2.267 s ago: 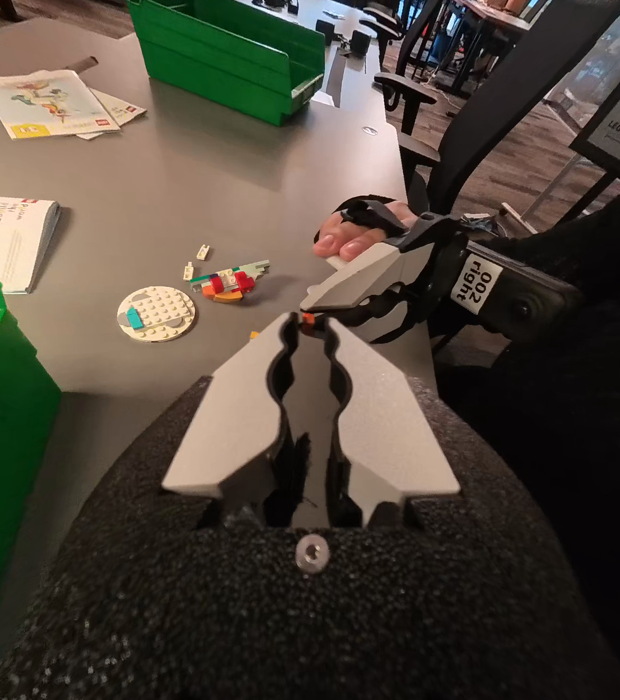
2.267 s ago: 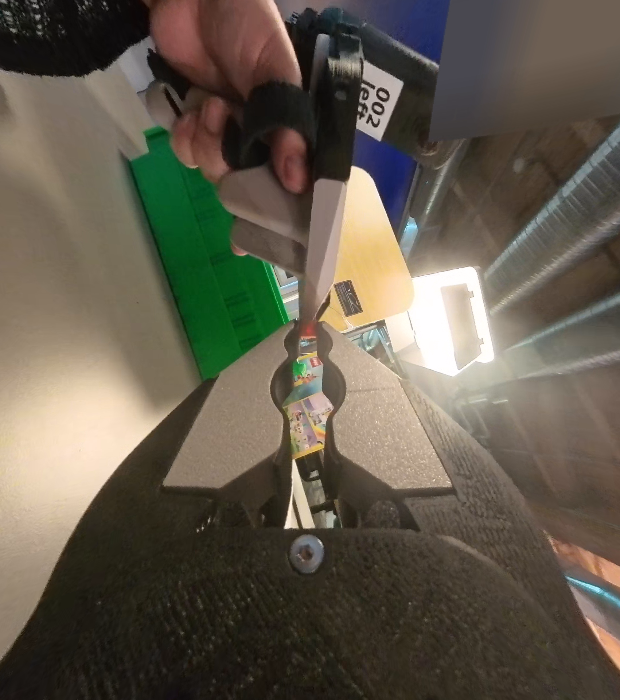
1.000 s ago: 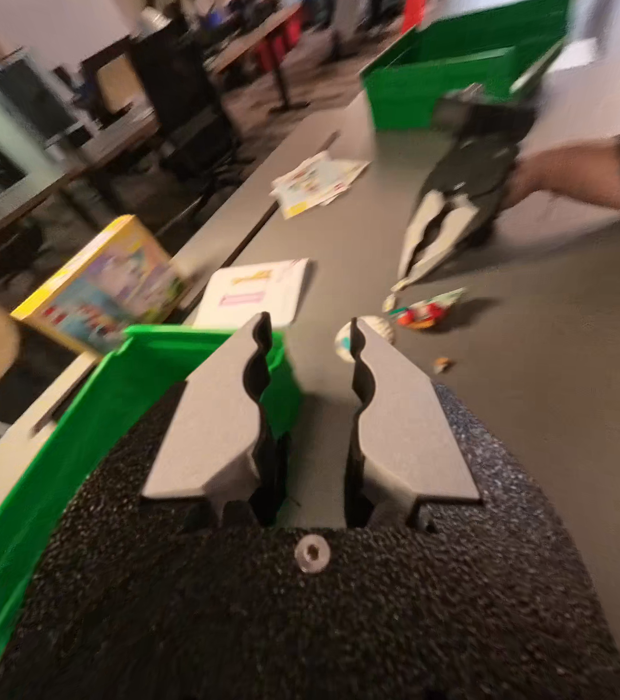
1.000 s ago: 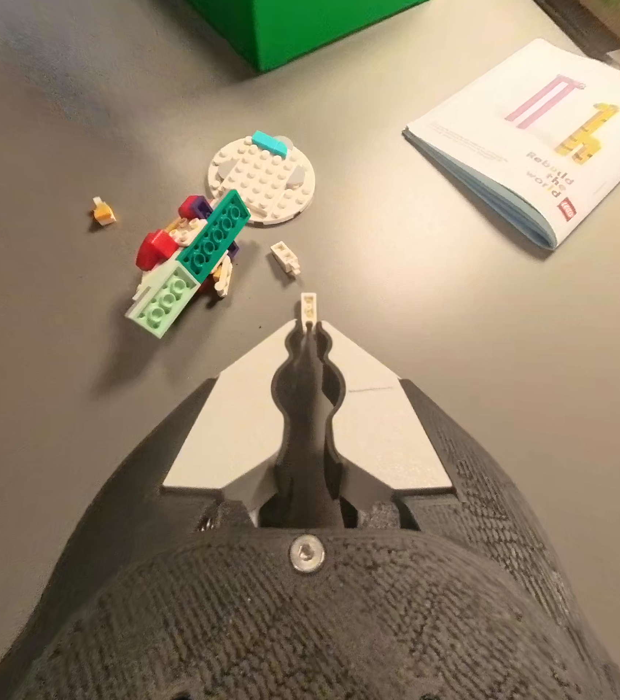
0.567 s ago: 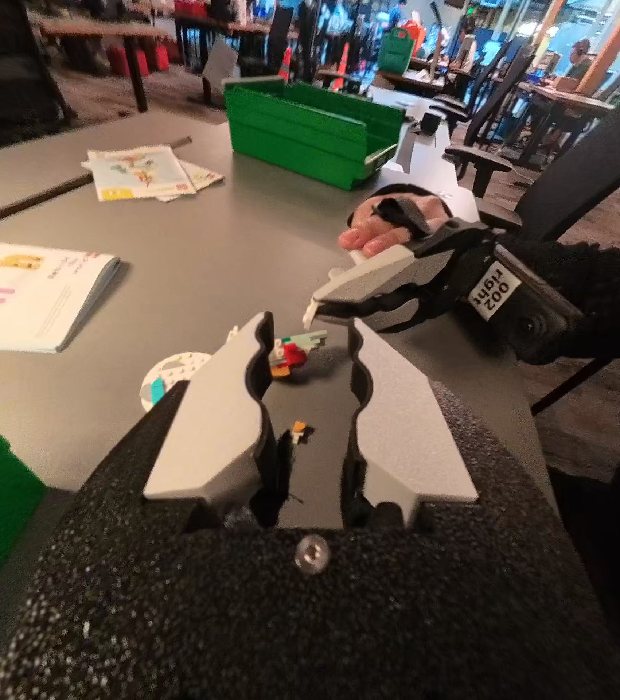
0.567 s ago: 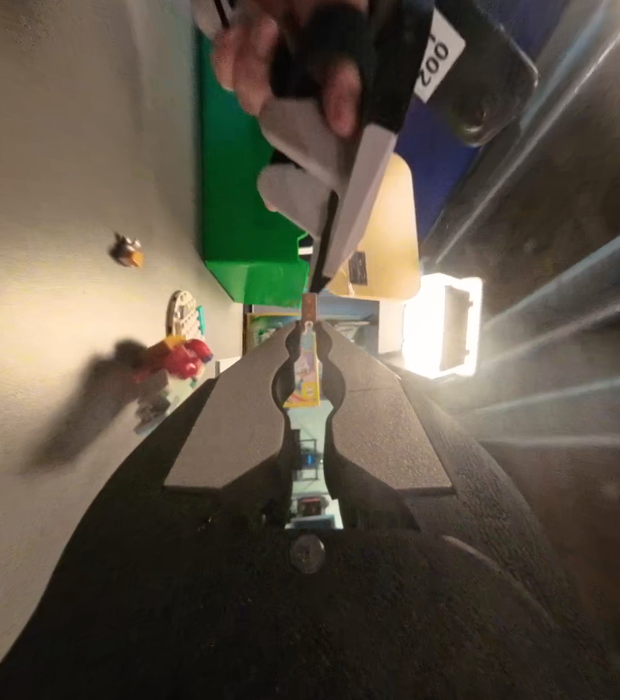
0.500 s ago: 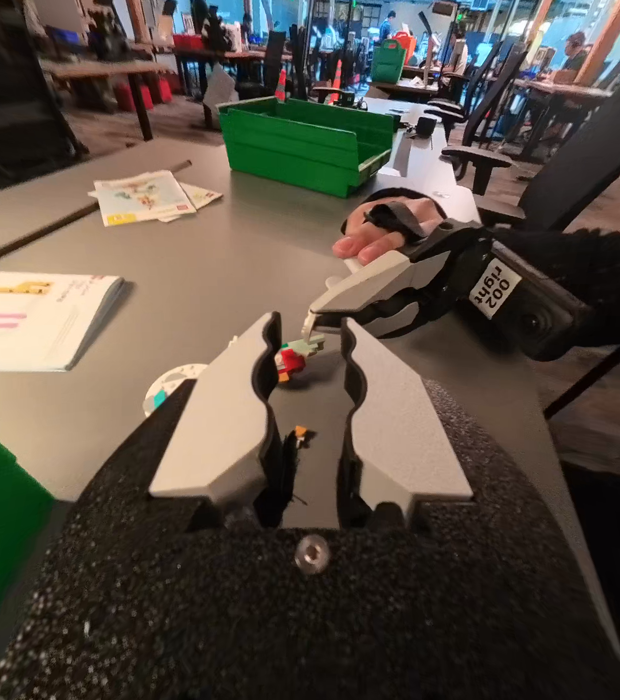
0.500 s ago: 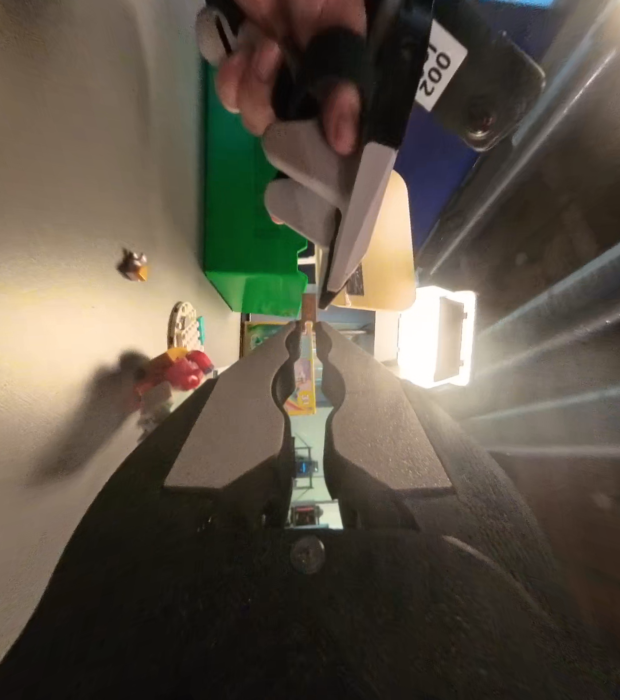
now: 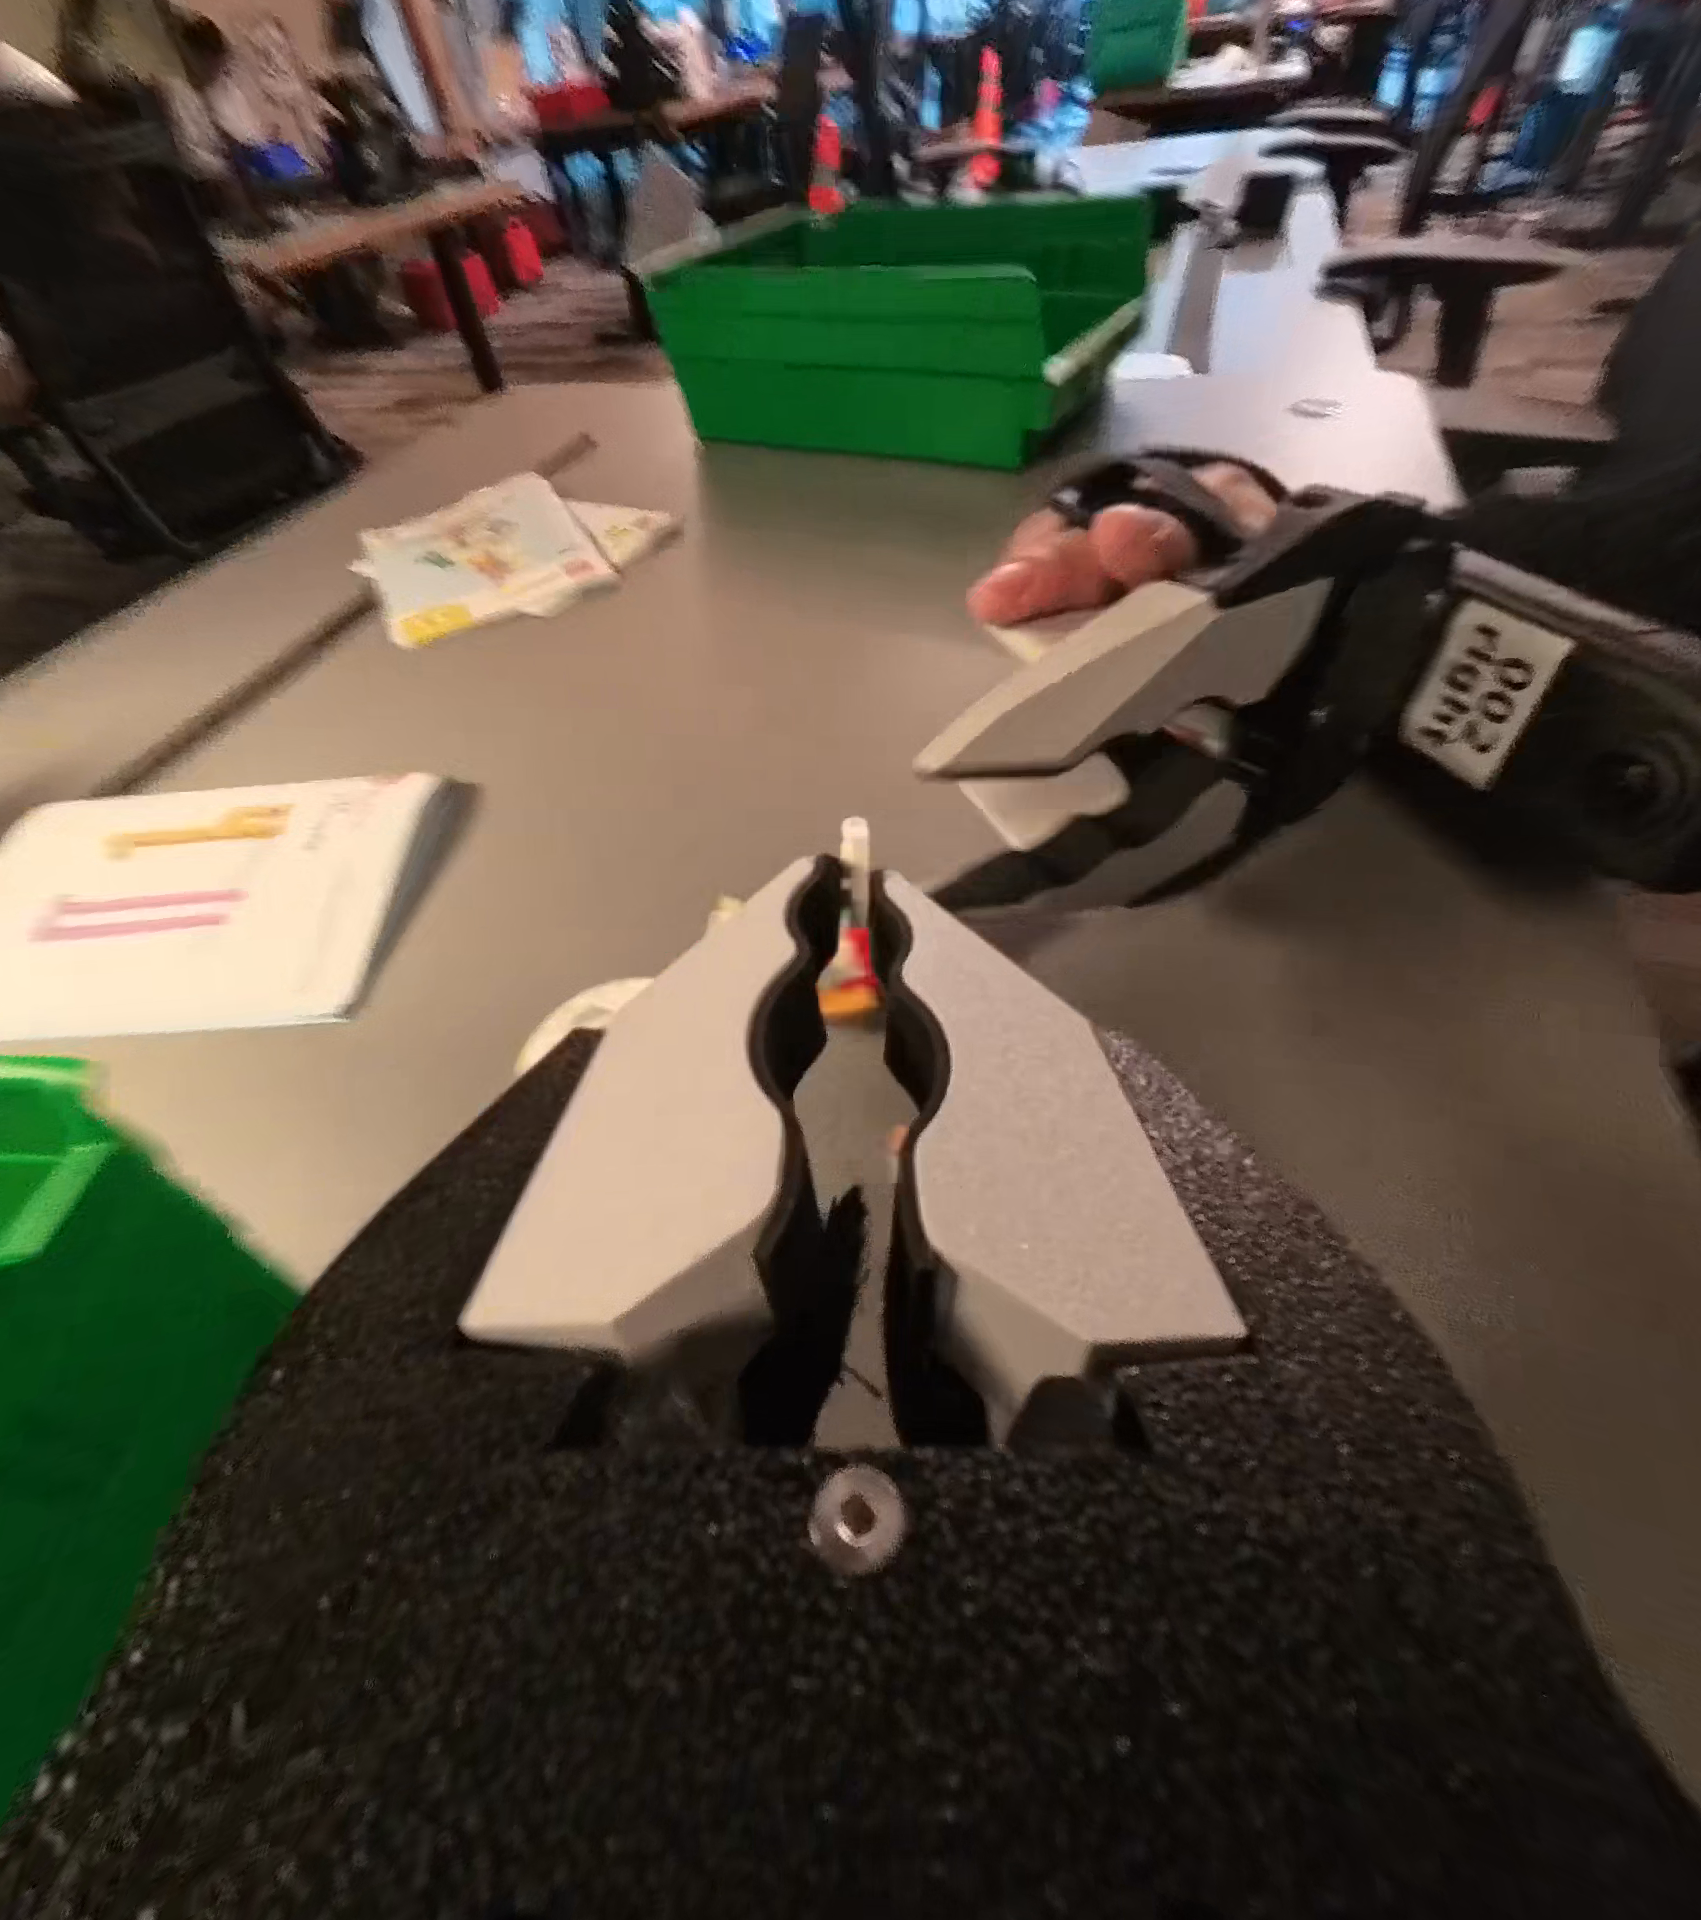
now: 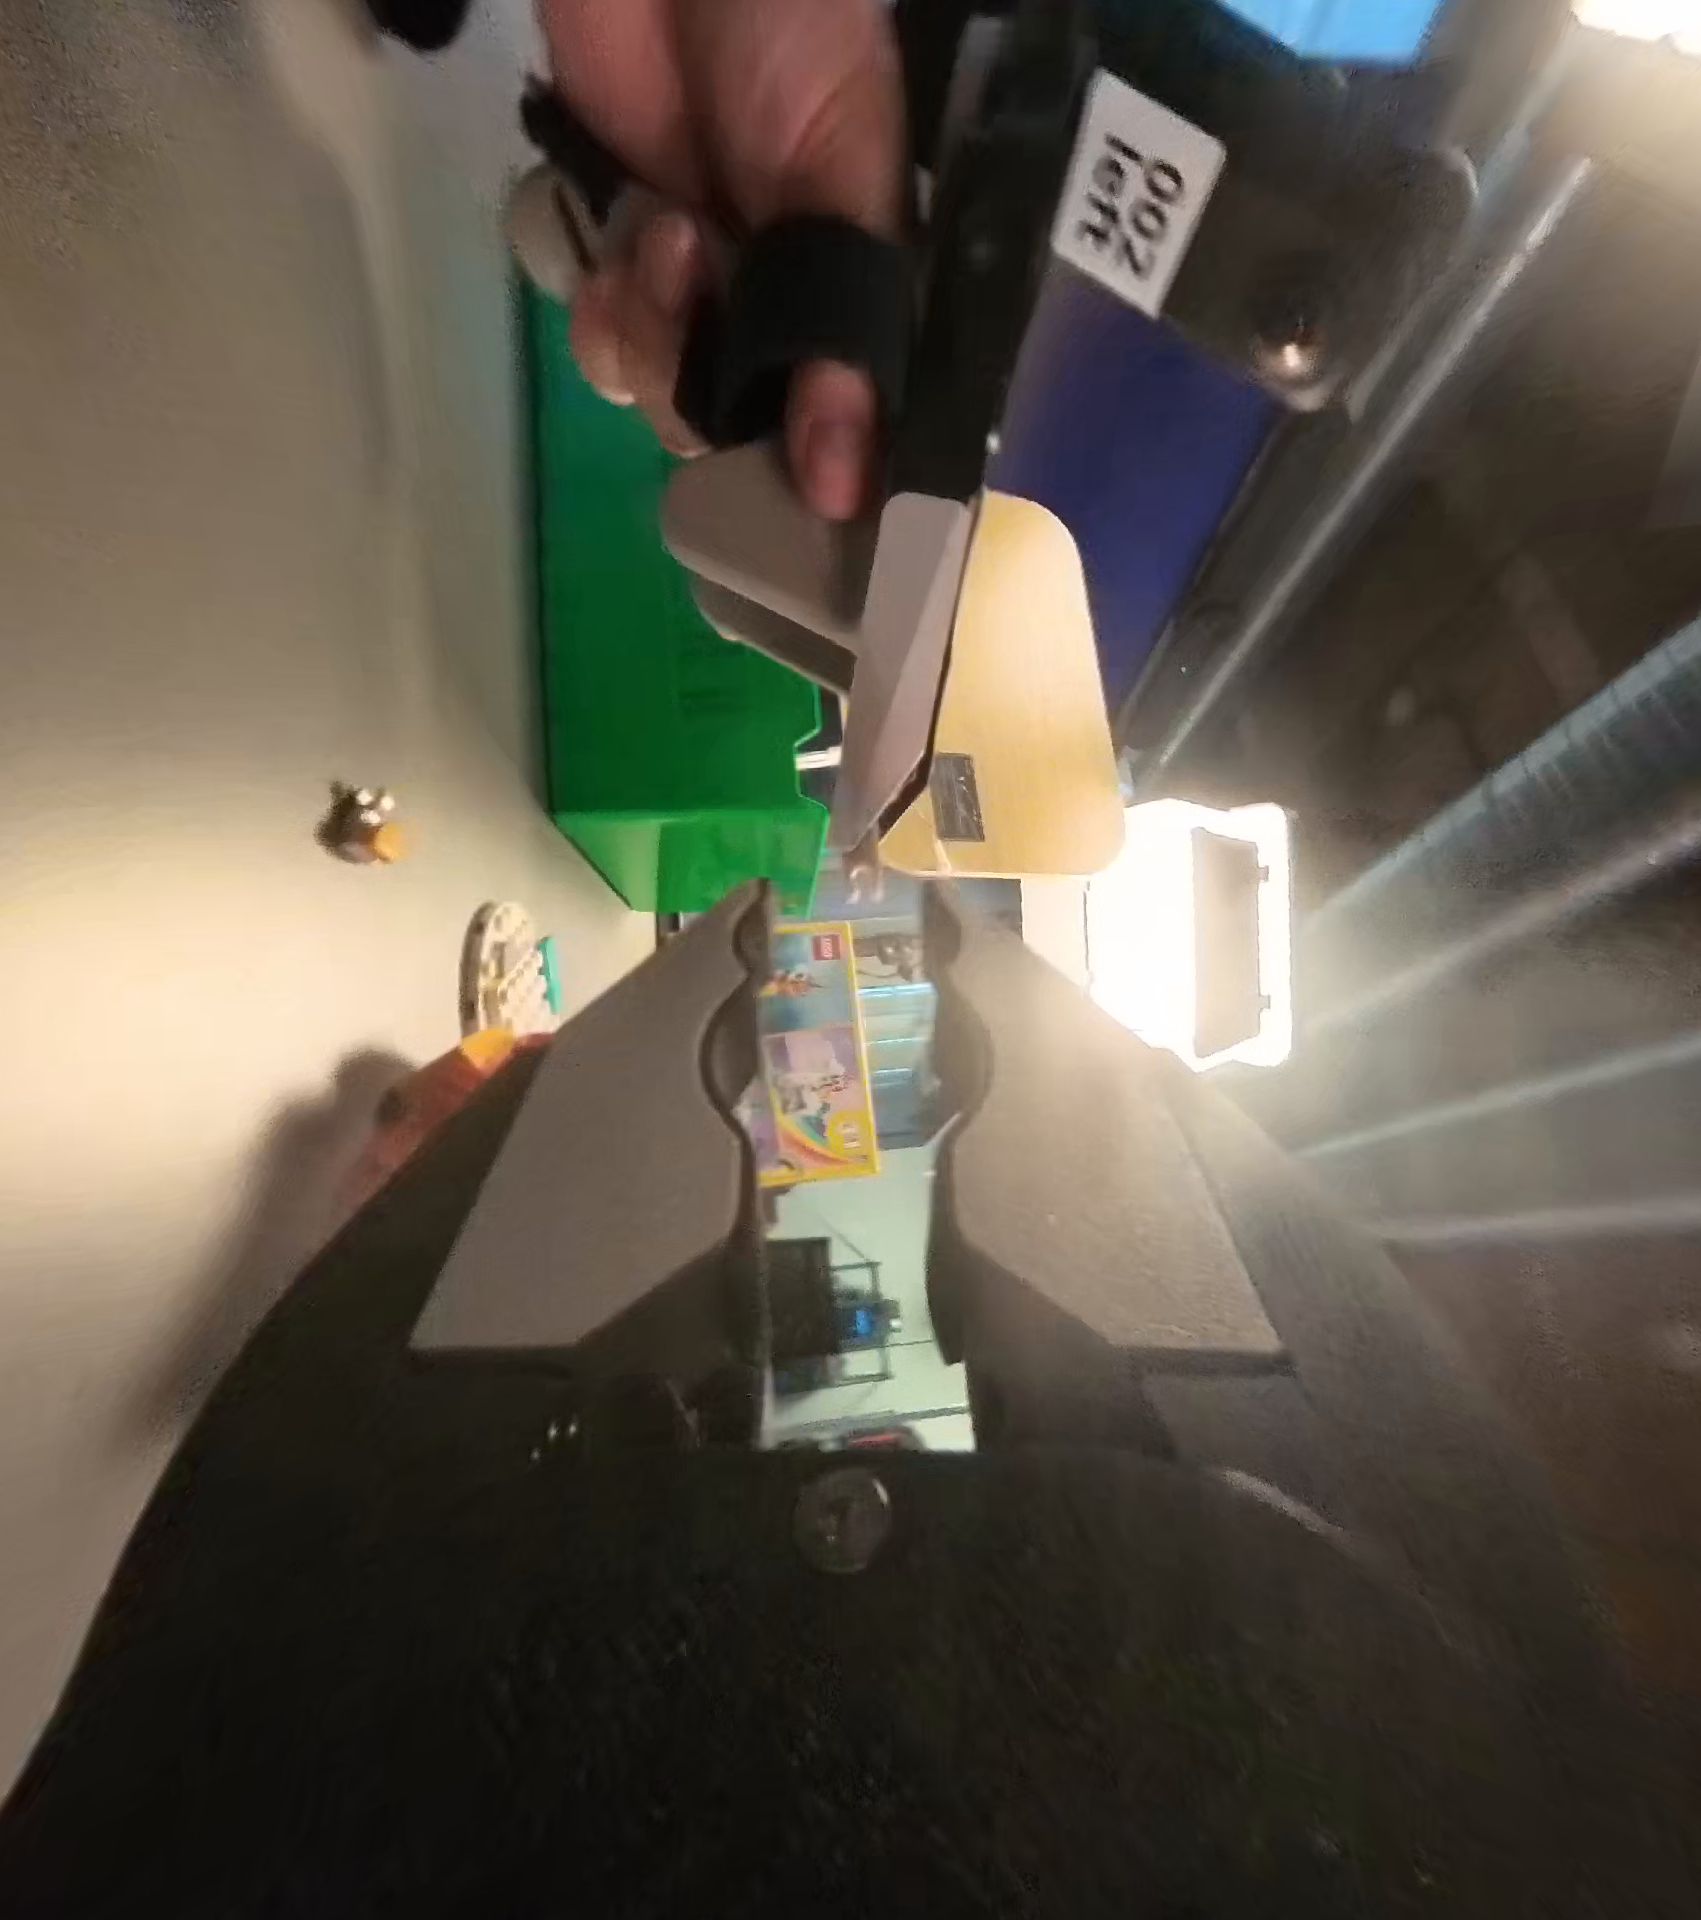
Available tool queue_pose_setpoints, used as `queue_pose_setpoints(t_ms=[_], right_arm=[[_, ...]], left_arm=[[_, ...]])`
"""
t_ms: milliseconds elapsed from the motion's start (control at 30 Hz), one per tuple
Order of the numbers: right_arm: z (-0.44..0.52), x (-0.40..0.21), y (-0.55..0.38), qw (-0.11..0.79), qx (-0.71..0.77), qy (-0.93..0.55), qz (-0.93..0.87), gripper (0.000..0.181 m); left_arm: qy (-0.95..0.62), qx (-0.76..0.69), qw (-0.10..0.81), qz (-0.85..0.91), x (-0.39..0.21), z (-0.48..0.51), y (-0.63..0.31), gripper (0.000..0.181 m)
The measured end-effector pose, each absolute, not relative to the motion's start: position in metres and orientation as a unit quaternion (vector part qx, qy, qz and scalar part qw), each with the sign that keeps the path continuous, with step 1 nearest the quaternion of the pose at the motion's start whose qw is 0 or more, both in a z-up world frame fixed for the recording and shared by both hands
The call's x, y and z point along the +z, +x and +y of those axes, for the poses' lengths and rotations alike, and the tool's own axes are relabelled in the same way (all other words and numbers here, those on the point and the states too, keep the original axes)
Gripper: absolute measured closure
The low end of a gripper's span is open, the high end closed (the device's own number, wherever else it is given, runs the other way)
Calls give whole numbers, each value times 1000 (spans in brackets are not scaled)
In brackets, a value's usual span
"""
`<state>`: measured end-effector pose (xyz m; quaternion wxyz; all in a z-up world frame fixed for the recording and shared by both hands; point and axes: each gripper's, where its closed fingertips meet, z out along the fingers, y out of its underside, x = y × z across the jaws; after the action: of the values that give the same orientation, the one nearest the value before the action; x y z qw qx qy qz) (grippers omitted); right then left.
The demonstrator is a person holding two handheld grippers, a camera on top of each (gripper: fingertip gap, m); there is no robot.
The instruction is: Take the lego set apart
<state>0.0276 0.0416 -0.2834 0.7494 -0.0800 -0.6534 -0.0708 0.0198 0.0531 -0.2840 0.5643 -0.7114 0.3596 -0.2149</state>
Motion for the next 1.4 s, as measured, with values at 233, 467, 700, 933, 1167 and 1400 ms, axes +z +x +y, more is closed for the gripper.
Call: queue_pose_setpoints(t_ms=[233,467,700,933,1167,1400], right_arm=[[112,-260,53,758,70,-320,-564,142],[139,-318,60,546,269,-524,-596,144],[135,-346,52,419,309,-562,-643,154],[139,-366,41,348,302,-578,-673,155],[140,-372,38,377,248,-547,-705,180],[90,-306,28,610,149,-294,-721,180]], left_arm=[[-698,183,656,220,-192,111,-175,177],[-923,119,335,149,-292,121,-295,174],[-948,83,294,84,-308,121,-319,125],[-851,114,478,186,-230,112,-226,134],[-763,-27,558,326,-218,73,-79,155],[-756,-248,509,328,-262,58,3,150]])
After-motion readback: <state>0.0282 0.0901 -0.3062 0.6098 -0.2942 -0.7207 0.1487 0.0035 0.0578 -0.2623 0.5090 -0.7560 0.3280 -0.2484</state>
